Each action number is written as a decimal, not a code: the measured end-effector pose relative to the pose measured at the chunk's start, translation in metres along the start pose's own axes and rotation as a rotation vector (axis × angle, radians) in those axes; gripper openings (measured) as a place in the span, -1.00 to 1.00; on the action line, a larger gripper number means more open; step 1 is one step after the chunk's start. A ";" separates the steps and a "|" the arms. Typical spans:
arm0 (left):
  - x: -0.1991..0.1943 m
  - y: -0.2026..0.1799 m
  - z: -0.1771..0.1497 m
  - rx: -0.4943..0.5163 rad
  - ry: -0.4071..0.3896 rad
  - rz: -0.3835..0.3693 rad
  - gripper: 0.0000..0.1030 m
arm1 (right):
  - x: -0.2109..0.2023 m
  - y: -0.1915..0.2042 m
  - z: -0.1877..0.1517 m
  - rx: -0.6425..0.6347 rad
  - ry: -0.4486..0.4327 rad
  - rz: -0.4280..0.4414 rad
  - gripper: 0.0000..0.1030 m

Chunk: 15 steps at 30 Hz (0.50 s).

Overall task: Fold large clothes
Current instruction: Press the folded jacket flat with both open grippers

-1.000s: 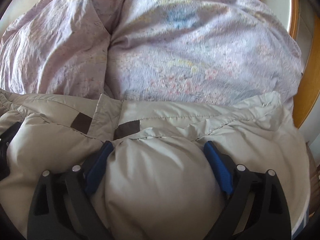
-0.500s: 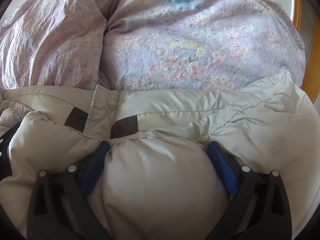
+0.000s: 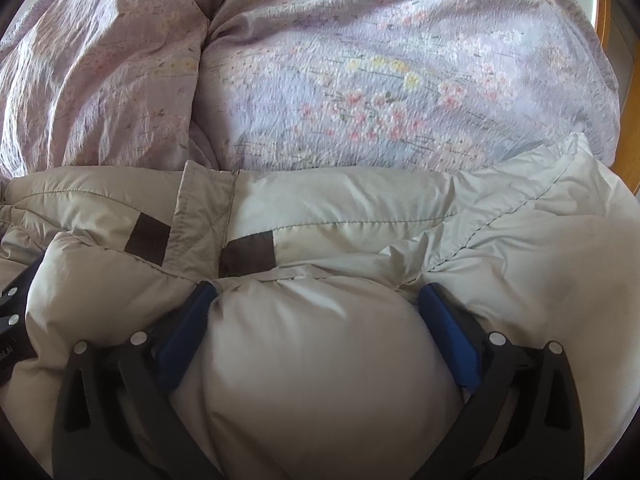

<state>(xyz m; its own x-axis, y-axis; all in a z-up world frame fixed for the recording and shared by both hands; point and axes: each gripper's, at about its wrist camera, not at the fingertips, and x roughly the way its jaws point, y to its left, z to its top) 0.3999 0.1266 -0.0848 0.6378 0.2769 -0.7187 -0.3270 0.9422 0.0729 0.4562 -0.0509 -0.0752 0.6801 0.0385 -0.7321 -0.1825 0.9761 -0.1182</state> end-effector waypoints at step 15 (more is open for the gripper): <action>-0.050 0.039 0.009 -0.004 -0.129 0.055 0.97 | -0.060 -0.148 0.013 0.229 -0.143 -0.026 0.91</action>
<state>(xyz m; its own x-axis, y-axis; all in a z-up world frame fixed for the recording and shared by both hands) 0.3616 0.1511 -0.0397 0.7030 0.3498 -0.6192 -0.3660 0.9245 0.1067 0.4517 -0.1946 -0.0054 0.7790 0.0273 -0.6264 -0.0094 0.9995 0.0318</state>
